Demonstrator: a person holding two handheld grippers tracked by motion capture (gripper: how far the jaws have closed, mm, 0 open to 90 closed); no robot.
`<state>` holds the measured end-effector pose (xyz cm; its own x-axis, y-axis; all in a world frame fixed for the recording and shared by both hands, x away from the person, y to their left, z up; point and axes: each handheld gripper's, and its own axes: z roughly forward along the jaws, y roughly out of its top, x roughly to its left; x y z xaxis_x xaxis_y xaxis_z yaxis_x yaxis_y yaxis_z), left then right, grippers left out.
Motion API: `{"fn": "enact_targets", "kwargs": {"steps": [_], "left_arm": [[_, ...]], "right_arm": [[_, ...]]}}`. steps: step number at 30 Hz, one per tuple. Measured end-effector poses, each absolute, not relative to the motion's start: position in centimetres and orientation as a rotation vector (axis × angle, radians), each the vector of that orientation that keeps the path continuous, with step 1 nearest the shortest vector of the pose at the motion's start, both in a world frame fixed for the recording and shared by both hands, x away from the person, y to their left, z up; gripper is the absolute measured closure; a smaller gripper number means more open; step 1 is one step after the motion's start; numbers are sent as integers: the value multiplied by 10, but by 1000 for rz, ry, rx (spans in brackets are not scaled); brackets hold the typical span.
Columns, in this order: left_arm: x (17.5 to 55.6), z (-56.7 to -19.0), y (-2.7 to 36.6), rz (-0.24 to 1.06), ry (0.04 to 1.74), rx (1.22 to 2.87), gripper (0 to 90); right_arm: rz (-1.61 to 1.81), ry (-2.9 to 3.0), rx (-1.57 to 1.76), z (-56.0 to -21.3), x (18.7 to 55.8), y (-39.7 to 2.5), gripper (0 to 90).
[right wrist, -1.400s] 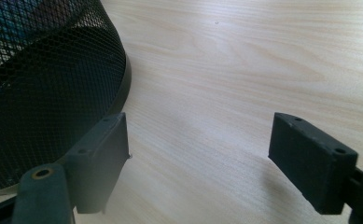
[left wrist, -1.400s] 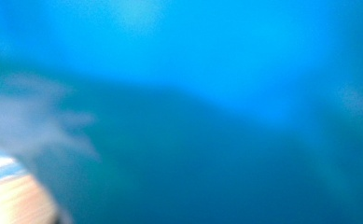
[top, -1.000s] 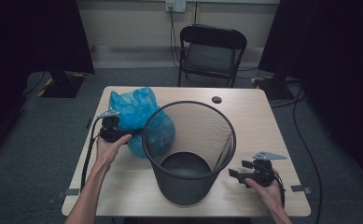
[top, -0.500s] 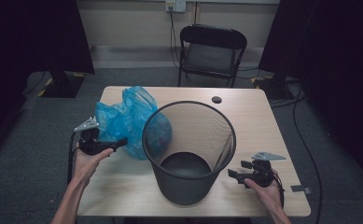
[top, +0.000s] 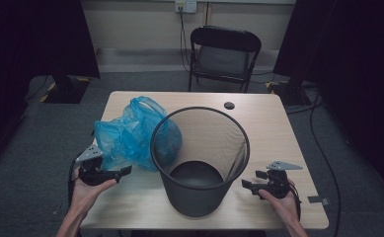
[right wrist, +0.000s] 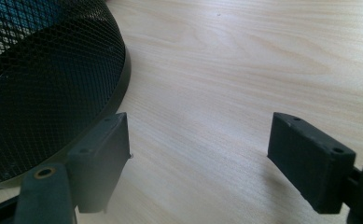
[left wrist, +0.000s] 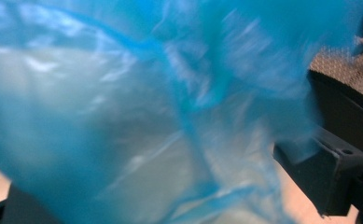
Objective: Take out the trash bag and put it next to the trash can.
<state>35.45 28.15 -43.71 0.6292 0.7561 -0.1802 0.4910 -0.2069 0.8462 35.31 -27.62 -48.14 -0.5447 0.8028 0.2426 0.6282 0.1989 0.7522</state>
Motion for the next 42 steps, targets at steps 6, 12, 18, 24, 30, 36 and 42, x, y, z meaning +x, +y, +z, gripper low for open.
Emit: {"fn": "enact_targets", "kwargs": {"steps": [6,12,18,24,30,36,42], "left_arm": [[336,-448,265,334,958,1924,175],[327,-457,251,294,929,1953,189],[320,-471,237,298,898,2017,180],[317,-482,231,324,905,2072,168],[314,-491,223,339,914,2117,180],[314,-497,216,386,938,2182,179],[316,-501,215,406,933,2154,144]], "right_arm": [[1260,2267,1376,-482,353,-276,203],[1245,2265,1387,-484,353,-278,202],[1218,2263,1396,-486,352,-281,202],[1187,2261,1398,-488,350,-283,201],[1152,2245,1419,-490,348,-285,199],[1088,2251,1397,-492,347,-281,195],[1056,2233,1393,-493,346,-279,186]]}}
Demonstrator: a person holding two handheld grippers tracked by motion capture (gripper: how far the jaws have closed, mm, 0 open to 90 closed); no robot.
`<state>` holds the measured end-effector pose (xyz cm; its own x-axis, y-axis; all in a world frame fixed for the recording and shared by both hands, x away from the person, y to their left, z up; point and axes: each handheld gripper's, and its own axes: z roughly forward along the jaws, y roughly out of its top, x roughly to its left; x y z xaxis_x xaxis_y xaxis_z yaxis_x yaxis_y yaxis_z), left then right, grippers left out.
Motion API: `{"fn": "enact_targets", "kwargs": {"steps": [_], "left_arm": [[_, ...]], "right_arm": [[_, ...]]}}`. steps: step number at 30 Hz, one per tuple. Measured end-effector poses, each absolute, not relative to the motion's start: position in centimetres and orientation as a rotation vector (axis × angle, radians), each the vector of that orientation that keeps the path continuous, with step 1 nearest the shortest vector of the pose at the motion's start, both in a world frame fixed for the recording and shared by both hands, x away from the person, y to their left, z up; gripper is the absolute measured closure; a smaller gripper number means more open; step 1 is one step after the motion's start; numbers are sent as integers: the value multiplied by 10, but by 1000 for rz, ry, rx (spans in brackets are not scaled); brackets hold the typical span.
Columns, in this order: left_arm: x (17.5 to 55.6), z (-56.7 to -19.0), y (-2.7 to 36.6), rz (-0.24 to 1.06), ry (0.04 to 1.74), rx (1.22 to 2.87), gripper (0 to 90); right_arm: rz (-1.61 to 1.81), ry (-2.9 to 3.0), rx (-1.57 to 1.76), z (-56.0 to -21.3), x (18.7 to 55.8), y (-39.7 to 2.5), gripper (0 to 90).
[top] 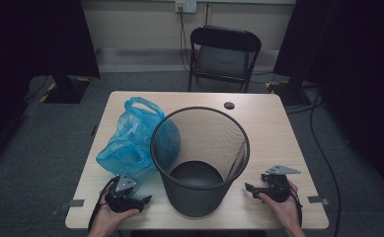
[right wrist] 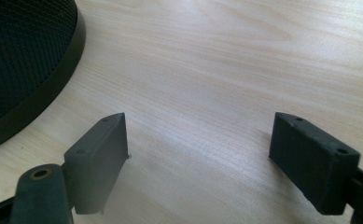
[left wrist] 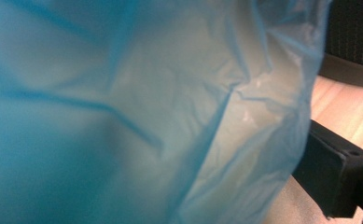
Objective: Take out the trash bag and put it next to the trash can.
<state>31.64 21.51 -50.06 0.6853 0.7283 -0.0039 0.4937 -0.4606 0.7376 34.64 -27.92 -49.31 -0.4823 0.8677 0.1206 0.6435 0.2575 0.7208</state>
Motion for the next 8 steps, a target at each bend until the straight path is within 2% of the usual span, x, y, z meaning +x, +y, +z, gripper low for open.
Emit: {"fn": "enact_targets", "kwargs": {"steps": [8], "left_arm": [[317,-501,215,406,933,2152,144]], "right_arm": [[1041,2216,1389,-494,346,-277,170]]}}
